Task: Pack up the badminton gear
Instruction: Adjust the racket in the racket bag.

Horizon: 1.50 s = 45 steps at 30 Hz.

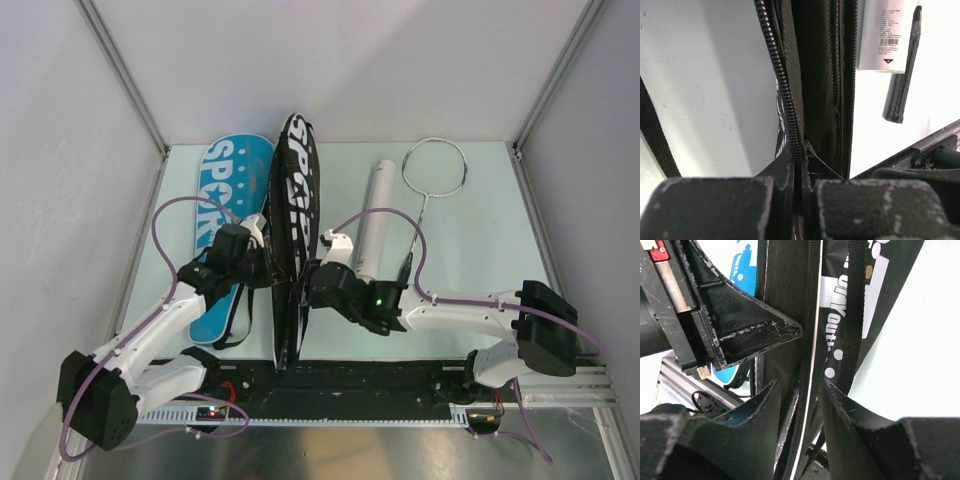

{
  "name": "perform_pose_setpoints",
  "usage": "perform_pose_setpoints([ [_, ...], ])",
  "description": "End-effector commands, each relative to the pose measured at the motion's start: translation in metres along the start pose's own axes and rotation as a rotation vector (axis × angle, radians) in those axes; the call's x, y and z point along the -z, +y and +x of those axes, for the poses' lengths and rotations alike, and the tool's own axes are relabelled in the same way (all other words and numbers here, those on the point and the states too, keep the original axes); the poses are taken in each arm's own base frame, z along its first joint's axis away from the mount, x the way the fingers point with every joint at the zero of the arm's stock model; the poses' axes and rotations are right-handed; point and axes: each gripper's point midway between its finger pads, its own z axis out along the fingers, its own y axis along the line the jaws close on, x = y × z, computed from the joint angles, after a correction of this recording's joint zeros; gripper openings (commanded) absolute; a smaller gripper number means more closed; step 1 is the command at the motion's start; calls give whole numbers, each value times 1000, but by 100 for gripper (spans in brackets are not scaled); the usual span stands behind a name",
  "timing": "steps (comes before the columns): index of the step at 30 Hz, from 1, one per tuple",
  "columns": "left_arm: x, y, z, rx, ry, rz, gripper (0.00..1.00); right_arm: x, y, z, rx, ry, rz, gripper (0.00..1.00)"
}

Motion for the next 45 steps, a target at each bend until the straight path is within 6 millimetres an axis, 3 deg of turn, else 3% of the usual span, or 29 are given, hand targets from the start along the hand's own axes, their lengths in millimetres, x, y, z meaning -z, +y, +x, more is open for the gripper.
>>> perform_pose_setpoints([
  [1, 6, -18, -22, -15, -65, 36, 0, 3, 22, -2, -47, -5, -56, 42],
  [6, 5, -18, -20, -17, -60, 32, 0, -1, 32, 4, -52, 8, -93, 42],
  [11, 5, -19, -21, -20, -62, 36, 0, 1, 54, -2, -65, -20, -172, 39],
  [18, 6, -22, -22, -27, -65, 40, 0, -7, 59, 23, -70, 32, -186, 37],
  [25, 12, -26, -27, -35, -90, 54, 0, -13, -1, 52, -36, 75, 74, 36],
  [32, 14, -29, -28, -39, -93, 64, 0, -11, -36, 65, 51, 89, 224, 37],
  [37, 13, -31, -24, -31, -74, 79, 0, -19, -40, 74, 60, 104, 236, 34],
  [45, 12, -37, -16, -4, -41, 123, 0, -52, -44, 88, 51, 83, 245, 22],
])
